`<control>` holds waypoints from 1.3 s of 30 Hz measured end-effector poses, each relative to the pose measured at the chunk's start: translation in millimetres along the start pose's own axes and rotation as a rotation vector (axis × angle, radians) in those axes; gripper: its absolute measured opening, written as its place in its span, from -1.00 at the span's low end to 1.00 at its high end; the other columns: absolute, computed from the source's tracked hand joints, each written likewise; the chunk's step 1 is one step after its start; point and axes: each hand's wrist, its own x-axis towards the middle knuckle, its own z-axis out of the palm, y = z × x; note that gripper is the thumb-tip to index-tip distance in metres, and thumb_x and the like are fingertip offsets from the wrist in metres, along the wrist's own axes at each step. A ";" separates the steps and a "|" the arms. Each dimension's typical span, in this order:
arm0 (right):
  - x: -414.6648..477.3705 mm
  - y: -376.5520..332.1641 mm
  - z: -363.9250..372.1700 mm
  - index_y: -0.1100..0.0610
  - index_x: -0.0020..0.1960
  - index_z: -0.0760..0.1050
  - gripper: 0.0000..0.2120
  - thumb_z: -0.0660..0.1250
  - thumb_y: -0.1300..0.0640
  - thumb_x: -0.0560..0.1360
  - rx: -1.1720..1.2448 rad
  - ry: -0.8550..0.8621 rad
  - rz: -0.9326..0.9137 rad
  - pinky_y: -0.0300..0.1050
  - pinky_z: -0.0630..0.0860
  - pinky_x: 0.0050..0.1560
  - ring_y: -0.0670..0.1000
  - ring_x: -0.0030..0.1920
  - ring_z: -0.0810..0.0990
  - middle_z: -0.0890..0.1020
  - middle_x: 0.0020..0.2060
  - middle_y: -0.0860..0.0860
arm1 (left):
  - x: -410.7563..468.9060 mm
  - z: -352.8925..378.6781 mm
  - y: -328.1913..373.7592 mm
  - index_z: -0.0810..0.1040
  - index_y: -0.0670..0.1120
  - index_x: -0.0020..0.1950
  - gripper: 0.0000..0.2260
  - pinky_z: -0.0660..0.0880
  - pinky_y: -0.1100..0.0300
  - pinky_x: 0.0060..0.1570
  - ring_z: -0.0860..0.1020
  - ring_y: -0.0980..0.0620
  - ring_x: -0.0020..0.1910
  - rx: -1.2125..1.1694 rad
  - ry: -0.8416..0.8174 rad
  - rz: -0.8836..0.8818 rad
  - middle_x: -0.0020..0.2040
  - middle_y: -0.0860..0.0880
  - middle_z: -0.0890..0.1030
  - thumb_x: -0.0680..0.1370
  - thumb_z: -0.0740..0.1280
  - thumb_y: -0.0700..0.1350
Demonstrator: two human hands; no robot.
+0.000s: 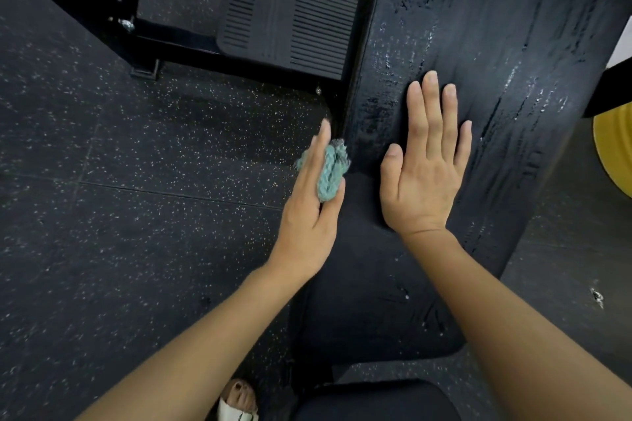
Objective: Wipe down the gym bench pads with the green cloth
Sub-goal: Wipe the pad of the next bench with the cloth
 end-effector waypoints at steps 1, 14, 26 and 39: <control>0.2 0.0 -0.1 0.08 0.58 0.09 -0.43 -0.02 0.02 0.58 -0.001 0.005 -0.001 0.18 0.02 0.53 0.05 0.57 0.07 0.17 0.56 0.02 | -10.6 -0.3 -4.5 -0.06 0.24 0.55 -0.43 0.01 0.08 0.58 -0.02 0.18 0.60 -0.005 -0.004 -0.022 0.55 0.40 0.02 0.66 0.12 -0.12; -0.2 0.3 0.1 0.07 0.58 0.08 -0.42 -0.02 0.03 0.56 0.001 0.004 -0.004 0.18 0.04 0.52 0.05 0.57 0.07 0.17 0.56 0.02 | -33.3 9.5 -7.3 0.02 0.24 0.53 -0.48 0.03 0.33 0.52 0.04 0.31 0.55 -0.076 0.071 -0.101 0.56 0.33 0.07 0.64 0.12 -0.10; -0.4 -0.4 -1.1 0.05 0.58 0.09 -0.42 0.00 0.04 0.56 0.013 0.004 -0.004 0.14 0.00 0.54 0.03 0.57 0.07 0.16 0.57 -0.02 | 25.7 11.5 7.2 0.01 0.05 0.59 -0.49 0.07 0.50 0.40 0.10 0.50 0.44 0.006 0.122 0.061 0.45 0.39 0.10 0.68 0.10 -0.14; -16.3 -0.6 -3.4 0.08 0.59 0.03 -0.46 -0.02 0.05 0.62 0.049 -0.054 -0.033 0.16 -0.07 0.55 0.05 0.58 0.01 0.10 0.58 0.00 | -41.1 17.2 -18.9 0.04 0.08 0.57 -0.52 0.05 0.49 0.42 0.09 0.43 0.49 -0.019 0.141 -0.038 0.52 0.32 0.12 0.70 0.08 -0.23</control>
